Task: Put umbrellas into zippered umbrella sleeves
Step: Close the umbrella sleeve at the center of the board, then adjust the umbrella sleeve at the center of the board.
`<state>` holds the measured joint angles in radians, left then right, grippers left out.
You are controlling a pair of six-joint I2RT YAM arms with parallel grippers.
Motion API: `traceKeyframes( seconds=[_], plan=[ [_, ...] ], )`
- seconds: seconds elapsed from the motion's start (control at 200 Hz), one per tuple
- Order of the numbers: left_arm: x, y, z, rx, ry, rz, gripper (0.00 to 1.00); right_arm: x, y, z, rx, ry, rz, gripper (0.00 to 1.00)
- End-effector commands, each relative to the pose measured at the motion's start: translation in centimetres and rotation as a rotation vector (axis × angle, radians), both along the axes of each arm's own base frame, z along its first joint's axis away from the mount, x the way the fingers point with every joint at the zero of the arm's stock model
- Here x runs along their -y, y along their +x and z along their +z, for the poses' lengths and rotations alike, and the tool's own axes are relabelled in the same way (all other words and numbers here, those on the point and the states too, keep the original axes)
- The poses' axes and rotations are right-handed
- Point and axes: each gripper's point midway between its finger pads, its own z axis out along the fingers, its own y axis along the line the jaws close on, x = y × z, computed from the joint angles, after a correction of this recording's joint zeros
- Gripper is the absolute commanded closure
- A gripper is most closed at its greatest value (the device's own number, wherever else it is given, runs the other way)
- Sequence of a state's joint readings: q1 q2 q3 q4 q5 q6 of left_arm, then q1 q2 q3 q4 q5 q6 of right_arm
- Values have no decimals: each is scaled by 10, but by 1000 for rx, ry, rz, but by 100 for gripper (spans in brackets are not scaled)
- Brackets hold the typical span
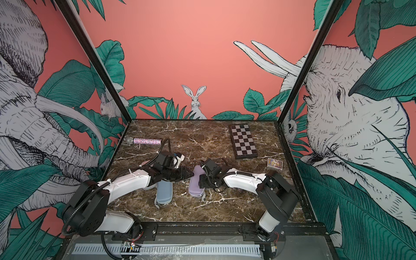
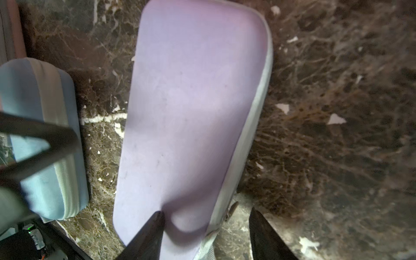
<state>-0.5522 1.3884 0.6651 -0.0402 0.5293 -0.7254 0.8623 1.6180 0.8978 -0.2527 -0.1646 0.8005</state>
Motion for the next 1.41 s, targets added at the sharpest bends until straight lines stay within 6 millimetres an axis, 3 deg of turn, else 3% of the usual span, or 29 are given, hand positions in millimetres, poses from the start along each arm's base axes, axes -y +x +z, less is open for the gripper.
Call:
traceKeyframes(
  seconds=[0.0,0.13,0.265,0.41,0.42,0.63,0.7,0.78,0.87,0.97,1.075,1.15,1.26,1.4],
  plan=[
    [-3,-12,-19,-68,9,-10,33,14,-13,-20,-47,-102,67,41],
    [3,-5,-30,-83,9,-15,31,15,-15,-25,-72,-61,91,45],
    [17,-9,-30,-100,-36,-27,39,7,-17,-21,-107,49,82,46],
    [21,0,-26,-67,-11,-40,46,-1,-16,-20,-134,158,-96,55],
    [22,3,-24,-61,-10,-41,46,-2,-15,-12,-120,182,-107,55],
    [70,45,-22,-28,-34,-111,58,-18,-15,11,-73,277,-203,47],
    [92,47,-15,-24,-56,-181,59,-26,-17,14,-72,304,-193,43],
    [102,54,-7,-13,-54,-216,58,-31,-18,16,-78,325,-183,40],
    [92,62,5,16,-13,-216,56,-23,-17,20,-62,308,-188,36],
    [55,68,27,78,96,-158,52,-2,-19,25,-39,265,-188,34],
    [18,54,46,111,201,-95,51,35,-23,30,-13,119,-142,32],
    [8,34,52,97,190,-64,50,63,-18,38,21,62,-147,31],
    [10,-3,58,93,182,-85,49,85,-3,50,81,-8,-119,29],
    [39,-60,56,60,118,-193,49,72,31,62,151,-108,-21,29]
  ],
)
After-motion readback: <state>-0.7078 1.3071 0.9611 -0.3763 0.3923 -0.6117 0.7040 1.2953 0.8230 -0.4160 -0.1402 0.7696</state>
